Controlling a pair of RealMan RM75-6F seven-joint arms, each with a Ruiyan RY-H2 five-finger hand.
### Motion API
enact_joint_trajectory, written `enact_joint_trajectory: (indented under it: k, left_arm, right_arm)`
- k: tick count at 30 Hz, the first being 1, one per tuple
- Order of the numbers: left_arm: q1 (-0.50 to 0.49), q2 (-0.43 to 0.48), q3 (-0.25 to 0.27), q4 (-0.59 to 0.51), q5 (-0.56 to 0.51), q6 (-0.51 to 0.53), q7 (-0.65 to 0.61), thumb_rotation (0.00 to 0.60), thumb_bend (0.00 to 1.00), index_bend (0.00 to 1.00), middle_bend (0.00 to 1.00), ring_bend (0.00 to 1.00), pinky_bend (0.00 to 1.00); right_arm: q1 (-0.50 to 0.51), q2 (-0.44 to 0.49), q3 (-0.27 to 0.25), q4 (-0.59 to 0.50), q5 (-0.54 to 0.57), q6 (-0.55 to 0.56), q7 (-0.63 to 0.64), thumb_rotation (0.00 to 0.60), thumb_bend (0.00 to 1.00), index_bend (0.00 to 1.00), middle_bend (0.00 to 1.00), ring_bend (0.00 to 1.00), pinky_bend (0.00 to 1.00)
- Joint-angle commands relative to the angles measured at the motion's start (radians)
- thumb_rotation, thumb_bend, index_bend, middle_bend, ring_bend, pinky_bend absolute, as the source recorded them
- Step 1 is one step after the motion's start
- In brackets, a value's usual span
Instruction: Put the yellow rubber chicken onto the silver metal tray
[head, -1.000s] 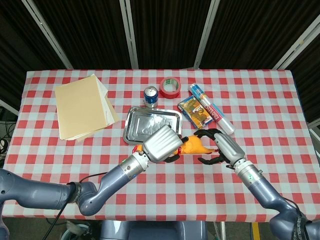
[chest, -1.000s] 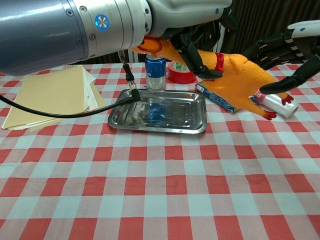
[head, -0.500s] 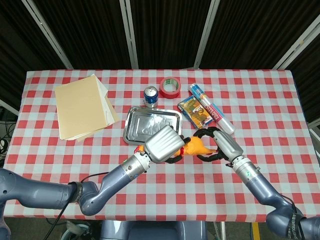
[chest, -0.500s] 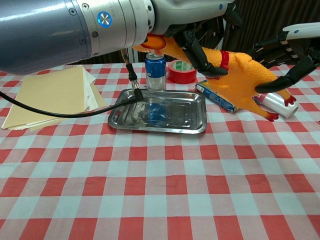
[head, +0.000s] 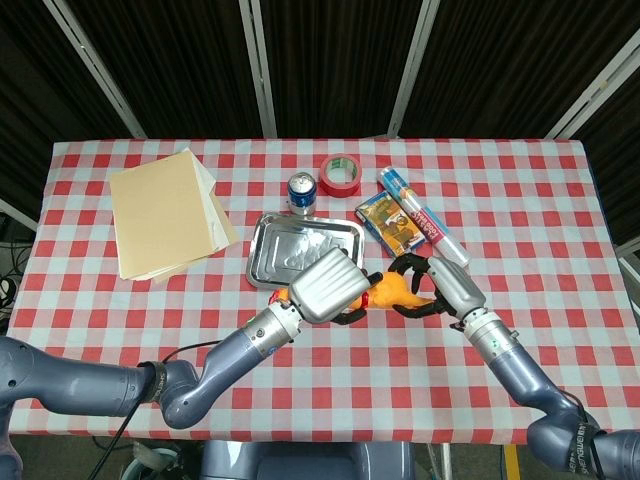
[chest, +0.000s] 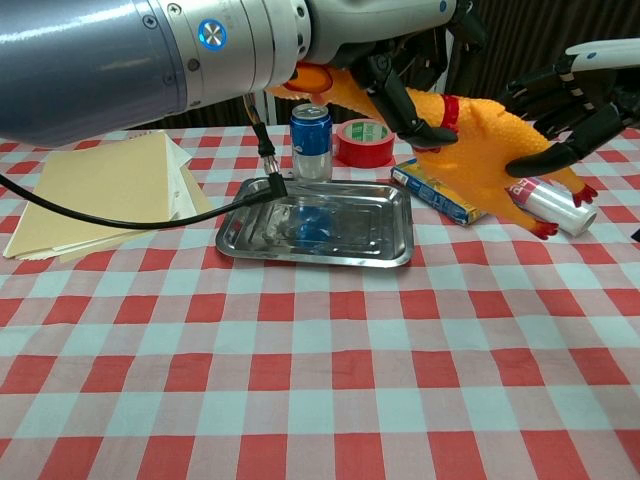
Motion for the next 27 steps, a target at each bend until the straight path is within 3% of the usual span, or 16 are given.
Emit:
enact_joint_trajectory:
  k: [1, 3, 5, 7, 9, 12, 14, 17, 24, 27]
  left_arm:
    - [0.001, -0.001, 0.000, 0.002, 0.002, 0.001, -0.002, 0.600, 0.81, 0.72, 0.75, 0.72, 0.66]
    - [0.001, -0.001, -0.002, 0.002, 0.002, 0.002, -0.007, 0.600, 0.81, 0.72, 0.75, 0.72, 0.66]
    - [0.001, 0.001, -0.005, 0.001, 0.003, 0.002, -0.010, 0.600, 0.81, 0.72, 0.75, 0.72, 0.66]
    - [0.002, 0.003, -0.006, 0.002, 0.003, 0.002, -0.011, 0.600, 0.81, 0.72, 0.75, 0.72, 0.66]
    - [0.001, 0.006, -0.007, 0.004, 0.003, 0.000, -0.011, 0.600, 0.81, 0.72, 0.75, 0.72, 0.66]
    - [0.001, 0.010, -0.009, 0.008, 0.001, -0.001, -0.013, 0.600, 0.81, 0.72, 0.75, 0.72, 0.66]
    - [0.001, 0.013, -0.009, 0.011, 0.000, -0.003, -0.014, 0.600, 0.81, 0.72, 0.75, 0.72, 0.66]
    - [0.001, 0.016, -0.007, 0.014, -0.001, -0.005, -0.012, 0.600, 0.81, 0.72, 0.75, 0.72, 0.66]
    - [0.004, 0.018, -0.004, 0.015, 0.003, -0.004, -0.016, 0.600, 0.81, 0.72, 0.75, 0.72, 0.66]
    - [0.005, 0.018, -0.004, 0.013, 0.005, -0.003, -0.017, 0.600, 0.81, 0.72, 0.75, 0.72, 0.66]
  right_arm:
    - [-0.002, -0.005, 0.003, 0.002, 0.009, 0.008, -0.007, 0.600, 0.28, 0.98, 0.78, 0.70, 0.37]
    - [-0.004, -0.009, 0.006, 0.002, 0.017, 0.015, -0.013, 0.600, 0.28, 1.00, 0.80, 0.72, 0.38]
    - [-0.007, -0.012, 0.008, 0.003, 0.020, 0.020, -0.014, 0.600, 0.28, 0.91, 0.79, 0.69, 0.38]
    - [-0.008, -0.012, 0.006, 0.005, 0.012, 0.019, -0.013, 0.600, 0.28, 0.70, 0.71, 0.59, 0.34]
    - [-0.009, -0.002, -0.001, 0.007, -0.010, 0.004, -0.009, 0.600, 0.28, 0.40, 0.53, 0.45, 0.25]
    - [-0.010, 0.021, -0.012, 0.009, -0.048, -0.026, 0.015, 0.600, 0.26, 0.14, 0.34, 0.30, 0.17]
    - [-0.012, 0.030, -0.012, 0.013, -0.067, -0.032, 0.035, 0.600, 0.22, 0.07, 0.28, 0.25, 0.15]
    - [-0.016, 0.037, -0.012, 0.019, -0.091, -0.036, 0.060, 0.600, 0.18, 0.03, 0.26, 0.22, 0.14]
    - [-0.018, 0.039, -0.014, 0.031, -0.122, -0.041, 0.099, 0.600, 0.18, 0.03, 0.26, 0.22, 0.14]
    - [-0.016, 0.035, -0.012, 0.034, -0.122, -0.042, 0.103, 0.600, 0.18, 0.08, 0.26, 0.22, 0.14]
